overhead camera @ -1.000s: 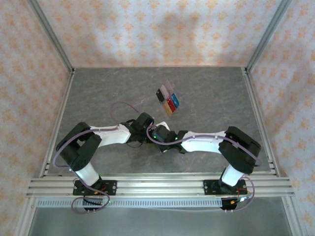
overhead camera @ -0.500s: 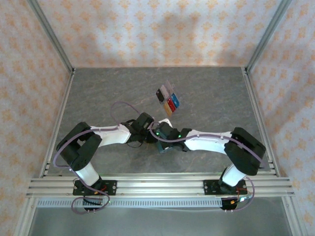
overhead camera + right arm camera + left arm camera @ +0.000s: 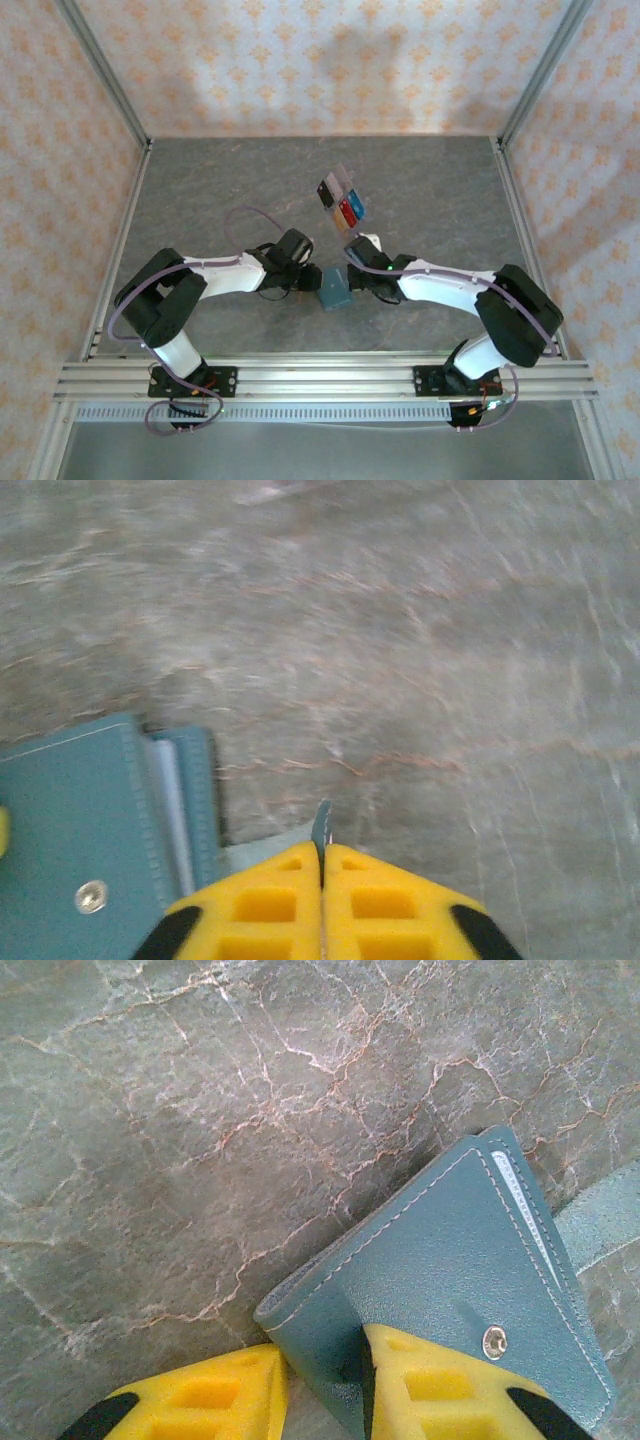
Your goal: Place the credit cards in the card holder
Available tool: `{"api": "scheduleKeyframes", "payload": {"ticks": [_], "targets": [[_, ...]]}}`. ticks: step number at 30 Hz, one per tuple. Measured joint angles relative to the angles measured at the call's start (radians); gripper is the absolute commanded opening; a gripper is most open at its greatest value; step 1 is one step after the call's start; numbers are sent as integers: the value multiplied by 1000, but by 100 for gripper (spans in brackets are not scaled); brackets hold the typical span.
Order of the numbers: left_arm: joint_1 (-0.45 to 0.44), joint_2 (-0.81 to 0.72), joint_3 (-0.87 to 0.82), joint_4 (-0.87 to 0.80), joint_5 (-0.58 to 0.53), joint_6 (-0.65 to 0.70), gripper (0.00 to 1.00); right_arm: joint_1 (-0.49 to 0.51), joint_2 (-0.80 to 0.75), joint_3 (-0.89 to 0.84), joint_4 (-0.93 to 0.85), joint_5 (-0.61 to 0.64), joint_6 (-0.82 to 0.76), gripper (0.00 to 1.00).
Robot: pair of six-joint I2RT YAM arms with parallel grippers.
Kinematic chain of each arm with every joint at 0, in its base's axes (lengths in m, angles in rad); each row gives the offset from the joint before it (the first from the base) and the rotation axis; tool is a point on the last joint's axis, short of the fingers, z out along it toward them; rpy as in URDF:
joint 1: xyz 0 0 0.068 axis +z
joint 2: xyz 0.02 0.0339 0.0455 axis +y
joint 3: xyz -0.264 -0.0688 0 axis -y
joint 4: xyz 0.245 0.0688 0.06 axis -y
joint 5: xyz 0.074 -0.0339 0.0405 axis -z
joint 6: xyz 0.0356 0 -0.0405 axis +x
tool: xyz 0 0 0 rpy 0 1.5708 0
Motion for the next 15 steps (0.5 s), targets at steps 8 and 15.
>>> {"api": "scheduleKeyframes", "payload": {"ticks": [8, 15], "targets": [[0, -2, 0, -1, 0, 0, 26, -8, -51, -23, -29, 83, 156, 37], [-6, -3, 1, -3, -8, 0, 27, 30, -178, 89, -163, 147, 159, 35]]}}
